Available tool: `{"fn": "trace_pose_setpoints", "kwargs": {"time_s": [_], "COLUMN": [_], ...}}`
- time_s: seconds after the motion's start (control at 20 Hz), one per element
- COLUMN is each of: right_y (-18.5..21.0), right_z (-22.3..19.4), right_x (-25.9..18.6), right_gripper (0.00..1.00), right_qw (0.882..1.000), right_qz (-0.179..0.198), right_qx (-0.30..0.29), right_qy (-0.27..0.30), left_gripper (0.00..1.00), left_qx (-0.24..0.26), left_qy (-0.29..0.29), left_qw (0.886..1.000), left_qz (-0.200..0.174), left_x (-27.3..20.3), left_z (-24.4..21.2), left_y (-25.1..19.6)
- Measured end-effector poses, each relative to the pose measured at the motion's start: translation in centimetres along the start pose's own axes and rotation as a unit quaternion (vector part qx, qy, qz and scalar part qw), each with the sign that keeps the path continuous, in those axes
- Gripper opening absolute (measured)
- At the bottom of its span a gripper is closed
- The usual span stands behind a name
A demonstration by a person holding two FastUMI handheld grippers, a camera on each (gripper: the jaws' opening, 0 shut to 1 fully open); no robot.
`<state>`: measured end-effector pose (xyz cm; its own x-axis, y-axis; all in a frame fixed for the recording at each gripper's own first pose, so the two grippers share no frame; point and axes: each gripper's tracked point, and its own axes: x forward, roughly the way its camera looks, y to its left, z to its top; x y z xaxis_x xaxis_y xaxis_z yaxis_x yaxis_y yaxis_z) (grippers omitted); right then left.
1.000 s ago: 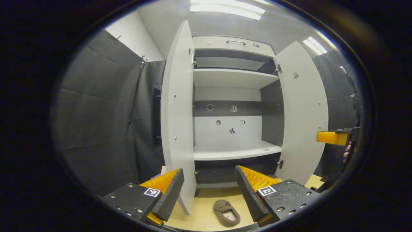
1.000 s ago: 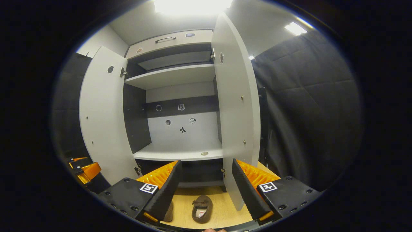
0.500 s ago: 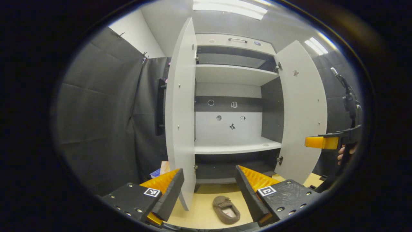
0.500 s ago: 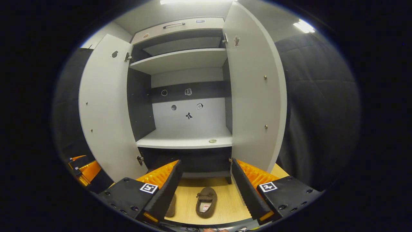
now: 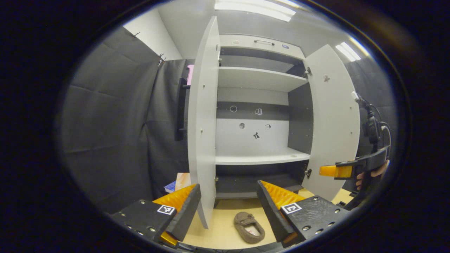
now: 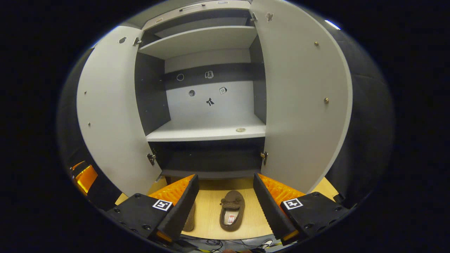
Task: Grab one shoe with the right hand and put it into the shoe cabinet, grab the other shoe with the left hand and put it into the shoe cabinet; then close the right door with the right hand and the left door with the left hand.
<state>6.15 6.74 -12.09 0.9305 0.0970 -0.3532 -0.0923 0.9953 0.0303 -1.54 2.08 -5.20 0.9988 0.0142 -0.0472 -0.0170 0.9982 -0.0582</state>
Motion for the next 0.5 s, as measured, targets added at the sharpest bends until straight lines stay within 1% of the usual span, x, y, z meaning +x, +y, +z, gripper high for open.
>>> {"fn": "trace_pose_setpoints", "kwargs": {"time_s": [0.1, 0.2, 0.25, 0.4, 0.5], "right_y": [0.7, 1.5, 2.0, 3.8, 4.6], "right_z": [-2.4, -5.0, -6.5, -10.2, -12.5], "right_x": [1.5, 3.1, 3.7, 5.8, 7.5], "right_gripper": [0.98, 0.98, 0.98, 0.98, 0.98], "right_qw": [0.999, 0.998, 0.996, 0.989, 0.984], "right_qz": [0.009, 0.015, 0.023, 0.061, 0.074], "right_qx": [0.004, -0.005, -0.011, -0.018, -0.013], "right_qy": [0.031, 0.068, 0.085, 0.134, 0.164], "left_gripper": [0.93, 0.93, 0.93, 0.93, 0.93], "left_qx": [-0.008, -0.007, -0.006, -0.003, 0.001], "left_qy": [0.006, 0.015, 0.020, 0.044, 0.055], "left_qw": [1.000, 1.000, 1.000, 0.999, 0.998], "left_qz": [-0.005, -0.008, -0.007, -0.001, 0.001], "left_x": [0.2, 0.3, 0.2, 0.4, 0.5], "left_z": [-0.6, -1.2, -1.6, -3.2, -3.9], "left_y": [-0.1, 0.0, 0.2, 0.7, 0.8]}}
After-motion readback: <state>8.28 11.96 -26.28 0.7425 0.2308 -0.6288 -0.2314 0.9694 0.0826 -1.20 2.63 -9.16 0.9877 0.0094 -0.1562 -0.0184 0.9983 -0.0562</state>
